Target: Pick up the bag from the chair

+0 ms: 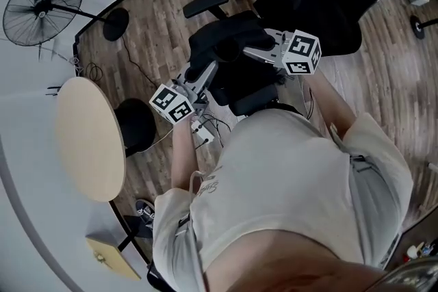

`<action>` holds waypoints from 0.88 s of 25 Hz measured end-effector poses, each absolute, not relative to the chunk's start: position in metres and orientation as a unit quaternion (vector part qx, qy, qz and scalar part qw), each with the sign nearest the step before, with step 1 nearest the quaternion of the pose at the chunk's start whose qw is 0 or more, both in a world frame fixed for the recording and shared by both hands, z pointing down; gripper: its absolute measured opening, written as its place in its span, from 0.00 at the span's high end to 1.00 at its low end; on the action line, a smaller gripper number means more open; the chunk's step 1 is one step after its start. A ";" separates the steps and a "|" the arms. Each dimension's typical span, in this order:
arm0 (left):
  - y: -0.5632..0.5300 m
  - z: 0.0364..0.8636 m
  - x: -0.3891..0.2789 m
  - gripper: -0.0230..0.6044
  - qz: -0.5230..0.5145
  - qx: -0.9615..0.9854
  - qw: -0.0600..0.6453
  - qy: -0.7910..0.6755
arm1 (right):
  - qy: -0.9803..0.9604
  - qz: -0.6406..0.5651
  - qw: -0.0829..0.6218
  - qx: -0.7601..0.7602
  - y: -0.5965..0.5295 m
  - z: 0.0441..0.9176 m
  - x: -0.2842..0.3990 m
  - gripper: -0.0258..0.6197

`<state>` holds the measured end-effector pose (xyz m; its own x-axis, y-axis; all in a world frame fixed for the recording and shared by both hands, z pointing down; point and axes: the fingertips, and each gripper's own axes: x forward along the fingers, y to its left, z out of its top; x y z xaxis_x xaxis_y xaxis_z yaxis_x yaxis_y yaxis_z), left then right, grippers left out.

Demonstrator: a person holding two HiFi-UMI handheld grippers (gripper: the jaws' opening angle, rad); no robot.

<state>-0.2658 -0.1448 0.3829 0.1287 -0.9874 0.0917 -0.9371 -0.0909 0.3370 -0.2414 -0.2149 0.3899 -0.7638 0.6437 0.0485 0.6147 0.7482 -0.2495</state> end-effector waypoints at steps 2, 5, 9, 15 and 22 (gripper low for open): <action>-0.149 0.370 -0.273 0.89 -0.075 0.731 0.144 -0.663 | -0.936 0.098 0.059 -0.332 -0.219 0.378 -0.251 0.92; -0.152 0.351 -0.278 0.89 -0.072 0.726 0.124 -0.672 | -0.941 0.080 0.056 -0.323 -0.223 0.360 -0.259 0.92; -0.153 0.326 -0.283 0.89 -0.077 0.721 0.100 -0.681 | -0.945 0.048 0.047 -0.319 -0.224 0.337 -0.266 0.92; -0.146 0.295 -0.284 0.89 -0.063 0.725 0.066 -0.682 | -0.947 0.031 0.027 -0.320 -0.218 0.306 -0.267 0.92; -0.147 0.285 -0.291 0.89 -0.039 0.727 0.045 -0.684 | -0.946 0.029 0.011 -0.323 -0.218 0.298 -0.273 0.92</action>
